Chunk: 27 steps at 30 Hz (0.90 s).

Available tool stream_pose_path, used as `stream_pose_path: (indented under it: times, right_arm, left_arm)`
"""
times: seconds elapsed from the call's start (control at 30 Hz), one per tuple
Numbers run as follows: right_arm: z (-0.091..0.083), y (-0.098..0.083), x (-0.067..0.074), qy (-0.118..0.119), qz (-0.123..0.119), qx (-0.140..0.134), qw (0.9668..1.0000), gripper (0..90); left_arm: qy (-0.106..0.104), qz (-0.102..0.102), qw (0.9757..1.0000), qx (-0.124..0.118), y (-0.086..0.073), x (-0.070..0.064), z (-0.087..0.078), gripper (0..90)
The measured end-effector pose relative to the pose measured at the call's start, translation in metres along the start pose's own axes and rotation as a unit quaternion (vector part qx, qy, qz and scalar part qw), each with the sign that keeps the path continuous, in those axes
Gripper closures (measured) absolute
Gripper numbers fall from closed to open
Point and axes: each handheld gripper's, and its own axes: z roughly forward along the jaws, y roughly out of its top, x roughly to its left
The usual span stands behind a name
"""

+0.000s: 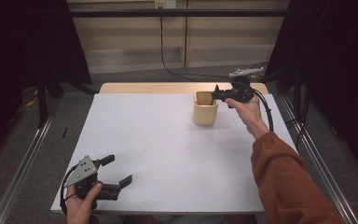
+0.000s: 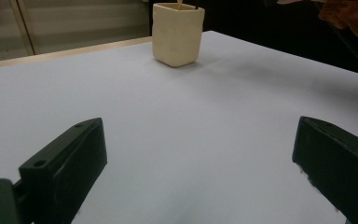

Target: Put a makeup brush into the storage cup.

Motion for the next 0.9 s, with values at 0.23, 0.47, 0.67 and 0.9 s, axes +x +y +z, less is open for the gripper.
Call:
stream_pose_path:
  times: [0.23,0.47,0.67,0.9]
  right_arm:
    - [-0.006,-0.006,-0.003,0.013,-0.002,-0.016,0.9998,52.4]
    - [-0.007,-0.011,-0.003,0.012,0.002,-0.029,0.9995,30.7]
    - [-0.008,-0.01,-0.002,0.021,-0.002,-0.04,0.999,20.5]
    - [-0.006,-0.012,-0.004,0.019,0.0,-0.045,0.9988,12.8]
  left_arm:
    - [0.002,-0.005,1.0,0.0,0.0,0.0,0.0,2.9]
    - [0.003,-0.004,1.0,0.0,0.0,0.0,0.001,2.9]
    - [0.009,-0.007,0.9999,0.001,0.0,0.002,0.002,2.9]
    - [0.009,-0.01,0.9999,0.001,0.001,0.004,0.005,2.9]
